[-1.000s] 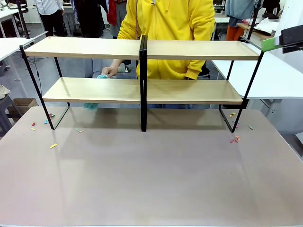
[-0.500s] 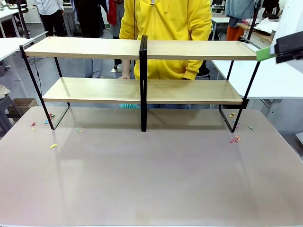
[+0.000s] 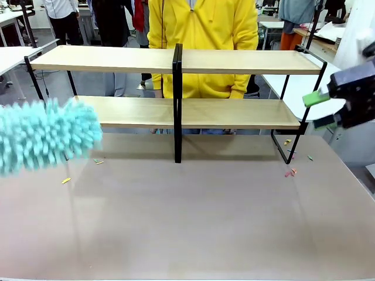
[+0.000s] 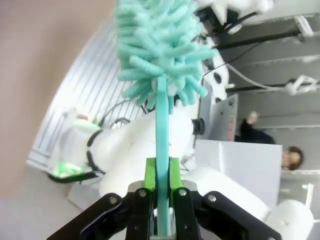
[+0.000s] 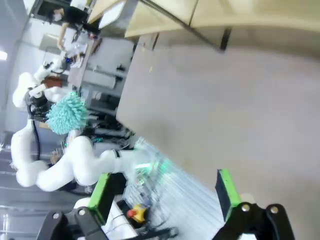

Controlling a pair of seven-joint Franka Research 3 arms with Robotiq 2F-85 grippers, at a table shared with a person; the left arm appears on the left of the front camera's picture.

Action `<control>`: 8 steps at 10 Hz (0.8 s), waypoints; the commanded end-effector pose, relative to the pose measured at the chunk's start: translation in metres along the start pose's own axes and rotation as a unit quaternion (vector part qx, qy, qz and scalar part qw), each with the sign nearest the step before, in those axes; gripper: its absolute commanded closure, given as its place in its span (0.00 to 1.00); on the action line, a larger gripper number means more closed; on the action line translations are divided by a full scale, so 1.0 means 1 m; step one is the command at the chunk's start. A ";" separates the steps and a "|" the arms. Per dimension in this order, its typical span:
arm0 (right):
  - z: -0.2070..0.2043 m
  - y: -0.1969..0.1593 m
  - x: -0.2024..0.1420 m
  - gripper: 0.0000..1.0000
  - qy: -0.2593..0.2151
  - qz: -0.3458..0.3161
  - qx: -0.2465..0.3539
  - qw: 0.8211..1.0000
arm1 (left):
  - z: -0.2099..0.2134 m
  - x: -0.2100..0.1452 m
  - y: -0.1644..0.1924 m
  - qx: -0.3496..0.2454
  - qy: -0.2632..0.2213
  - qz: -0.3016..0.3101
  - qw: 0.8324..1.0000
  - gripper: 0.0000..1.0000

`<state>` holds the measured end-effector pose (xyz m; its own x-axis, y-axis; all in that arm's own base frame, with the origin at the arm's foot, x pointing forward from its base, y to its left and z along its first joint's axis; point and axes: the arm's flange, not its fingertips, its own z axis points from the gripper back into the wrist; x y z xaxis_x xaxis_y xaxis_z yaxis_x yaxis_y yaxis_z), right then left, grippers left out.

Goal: Clean the shelves.
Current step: Place the Duster on the table.

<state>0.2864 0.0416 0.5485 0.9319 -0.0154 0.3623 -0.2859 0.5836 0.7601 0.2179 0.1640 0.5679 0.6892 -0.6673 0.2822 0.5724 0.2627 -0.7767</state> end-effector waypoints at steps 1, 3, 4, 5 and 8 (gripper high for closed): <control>-0.033 -0.046 -0.014 0.00 0.044 -0.075 0.013 0.996 | -0.021 0.014 0.051 -0.019 0.035 0.064 0.997 0.88; -0.060 -0.092 -0.021 0.00 0.081 -0.148 0.043 0.985 | -0.038 0.035 0.100 -0.061 0.072 0.078 0.993 0.88; -0.068 -0.112 -0.026 0.00 0.082 -0.185 0.056 0.978 | -0.043 0.046 0.125 -0.077 0.080 0.094 0.989 0.88; -0.066 -0.131 -0.028 0.00 0.075 -0.216 0.038 0.973 | -0.050 0.055 0.146 -0.078 0.081 0.095 0.989 0.88; -0.051 -0.095 0.005 0.00 0.081 -0.164 0.037 0.982 | -0.057 0.084 0.170 -0.020 0.027 0.092 0.995 0.88</control>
<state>0.3338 0.0238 0.4385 0.9979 -0.0597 -0.0246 0.0525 0.5274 0.8480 0.3499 0.1158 0.4146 0.7479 -0.6607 0.0636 0.3788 0.3462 -0.8583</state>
